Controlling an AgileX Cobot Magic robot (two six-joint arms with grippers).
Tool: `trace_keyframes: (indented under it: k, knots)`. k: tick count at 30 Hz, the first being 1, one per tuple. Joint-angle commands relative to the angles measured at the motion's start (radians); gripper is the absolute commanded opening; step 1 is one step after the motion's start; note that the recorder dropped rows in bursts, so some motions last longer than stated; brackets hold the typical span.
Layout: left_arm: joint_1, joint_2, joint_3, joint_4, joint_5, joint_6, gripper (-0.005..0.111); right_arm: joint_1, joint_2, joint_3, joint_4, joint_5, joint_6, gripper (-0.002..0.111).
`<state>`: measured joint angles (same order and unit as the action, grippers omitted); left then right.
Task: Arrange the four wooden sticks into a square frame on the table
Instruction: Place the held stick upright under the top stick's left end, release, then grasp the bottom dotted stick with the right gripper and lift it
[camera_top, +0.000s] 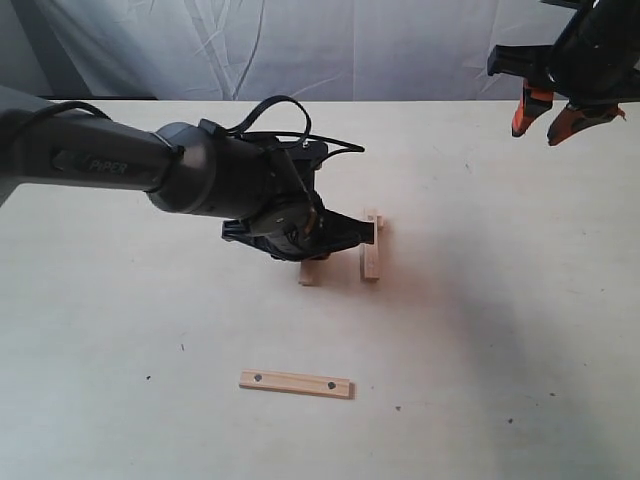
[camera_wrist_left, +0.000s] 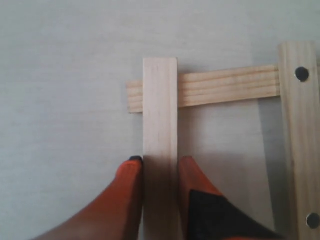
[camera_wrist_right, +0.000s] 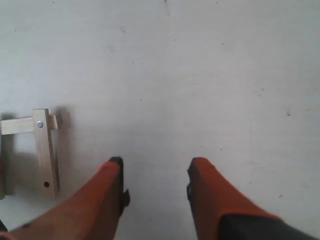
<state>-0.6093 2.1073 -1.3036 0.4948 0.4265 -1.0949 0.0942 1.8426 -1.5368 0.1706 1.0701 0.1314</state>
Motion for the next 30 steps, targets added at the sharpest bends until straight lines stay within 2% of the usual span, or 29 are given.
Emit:
trace_keyframes:
  k: [1, 4, 9, 11, 12, 13, 15, 16, 20, 23, 26, 30]
  knots:
    - [0.0, -0.028, -0.005, 0.007, -0.009, 0.0, 0.03, -0.005, -0.002, -0.002, 0.018, -0.032, -0.005, 0.042]
    - [0.0, -0.064, -0.005, 0.022, 0.012, 0.0, 0.035, 0.001, -0.002, -0.002, 0.04, -0.038, -0.007, 0.042]
    - [0.029, -0.153, -0.005, 0.015, 0.12, 0.003, 0.035, 0.018, -0.014, -0.002, 0.044, -0.001, -0.007, 0.042]
    - [0.06, -0.204, -0.005, 0.007, 0.177, 0.069, 0.031, 0.048, -0.04, 0.0, 0.037, 0.015, -0.015, 0.042]
    - [0.075, -0.235, -0.005, -0.01, 0.197, 0.141, 0.027, 0.065, -0.056, 0.008, 0.04, 0.013, -0.033, 0.042]
    - [0.103, -0.266, -0.005, -0.069, 0.225, 0.295, 0.019, 0.091, -0.07, 0.019, 0.039, 0.007, -0.047, 0.042]
    - [0.156, -0.322, -0.005, -0.185, 0.286, 0.5, 0.006, 0.149, -0.088, 0.051, 0.039, -0.008, -0.081, 0.042]
    - [0.189, -0.345, -0.005, -0.235, 0.327, 0.559, 0.0, 0.183, -0.093, 0.071, 0.039, -0.016, -0.097, 0.042]
    - [0.307, -0.404, -0.005, -0.294, 0.47, 0.676, 0.0, 0.311, -0.091, 0.159, 0.042, -0.062, -0.145, 0.042]
    - [0.39, -0.439, -0.005, -0.346, 0.54, 0.816, 0.0, 0.405, -0.091, 0.227, 0.066, -0.117, -0.27, 0.042]
    - [0.461, -0.467, -0.005, -0.544, 0.593, 1.095, 0.0, 0.498, -0.087, 0.28, 0.091, -0.167, -0.384, 0.042]
    - [0.538, -0.474, 0.009, -0.847, 0.62, 1.298, 0.0, 0.629, -0.058, 0.309, 0.091, -0.186, -0.457, 0.042]
